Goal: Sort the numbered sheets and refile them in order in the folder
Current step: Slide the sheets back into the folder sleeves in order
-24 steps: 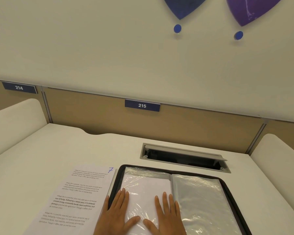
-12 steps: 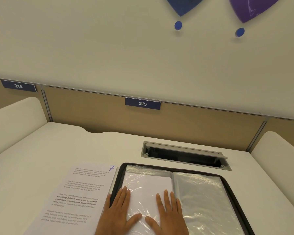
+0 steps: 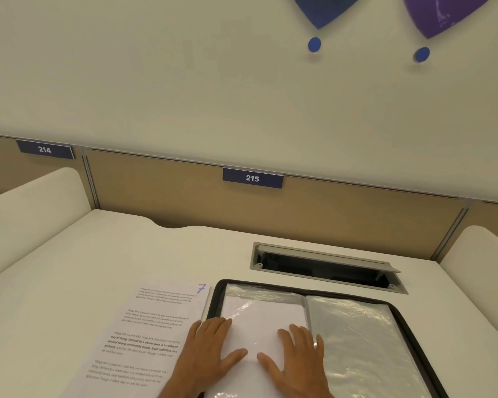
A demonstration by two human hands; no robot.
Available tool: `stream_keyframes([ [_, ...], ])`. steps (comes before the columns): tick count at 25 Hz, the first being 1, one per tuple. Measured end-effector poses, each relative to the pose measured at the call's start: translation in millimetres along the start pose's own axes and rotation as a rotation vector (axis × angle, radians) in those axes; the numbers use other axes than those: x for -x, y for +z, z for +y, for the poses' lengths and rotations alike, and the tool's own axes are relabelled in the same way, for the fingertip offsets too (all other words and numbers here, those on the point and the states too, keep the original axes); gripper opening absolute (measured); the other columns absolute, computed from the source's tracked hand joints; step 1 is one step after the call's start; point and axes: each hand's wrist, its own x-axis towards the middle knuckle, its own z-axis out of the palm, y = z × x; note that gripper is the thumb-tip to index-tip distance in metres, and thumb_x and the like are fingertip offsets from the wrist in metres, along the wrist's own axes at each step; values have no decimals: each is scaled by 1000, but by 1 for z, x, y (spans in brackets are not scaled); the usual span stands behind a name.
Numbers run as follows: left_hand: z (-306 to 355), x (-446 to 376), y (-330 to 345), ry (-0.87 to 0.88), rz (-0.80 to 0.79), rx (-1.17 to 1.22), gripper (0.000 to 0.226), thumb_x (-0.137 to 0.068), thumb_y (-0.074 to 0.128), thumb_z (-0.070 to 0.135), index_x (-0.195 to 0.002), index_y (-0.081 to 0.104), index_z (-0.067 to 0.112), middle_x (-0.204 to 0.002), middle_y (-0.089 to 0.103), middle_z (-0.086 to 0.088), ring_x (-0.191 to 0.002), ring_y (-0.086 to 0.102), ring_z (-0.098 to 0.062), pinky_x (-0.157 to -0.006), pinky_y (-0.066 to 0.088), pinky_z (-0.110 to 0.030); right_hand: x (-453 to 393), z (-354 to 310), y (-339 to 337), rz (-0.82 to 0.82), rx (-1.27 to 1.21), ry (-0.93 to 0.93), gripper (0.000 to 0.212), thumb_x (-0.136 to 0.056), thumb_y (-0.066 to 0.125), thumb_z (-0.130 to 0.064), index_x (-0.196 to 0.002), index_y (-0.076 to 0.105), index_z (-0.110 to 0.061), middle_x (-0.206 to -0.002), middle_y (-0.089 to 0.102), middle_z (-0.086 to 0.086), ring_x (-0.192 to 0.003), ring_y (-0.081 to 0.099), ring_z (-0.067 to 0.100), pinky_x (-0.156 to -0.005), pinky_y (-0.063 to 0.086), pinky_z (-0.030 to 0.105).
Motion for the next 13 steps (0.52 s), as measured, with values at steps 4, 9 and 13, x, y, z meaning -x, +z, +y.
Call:
stream_keyframes([
  [4,-52,-6,-14,-55,106,-62,69,-92,29,77,-119,67,27,-118,66,13,-109,64,-11,-95,52,-41,-28,-42,-16,-36,-43,-79,107,-64,-2,-90,-145,41,-35,-158,33,-7,-149,25,19,-123,2,43],
  [9,-116,8,-22,-266,98,-206,82,-91,21,78,-118,70,19,-122,69,1,-113,66,-22,-93,51,-51,-63,-103,-19,-176,-107,-210,110,-64,1,-85,-156,23,-29,-165,15,-3,-153,5,20,-124,-6,41],
  [13,-133,20,-4,-390,25,-185,91,-86,24,84,-124,69,15,-134,64,-7,-126,52,-24,-109,22,-51,-91,-138,-7,-238,-67,-261,117,-61,1,-85,-160,9,-25,-168,1,5,-154,-9,26,-123,-11,46],
])
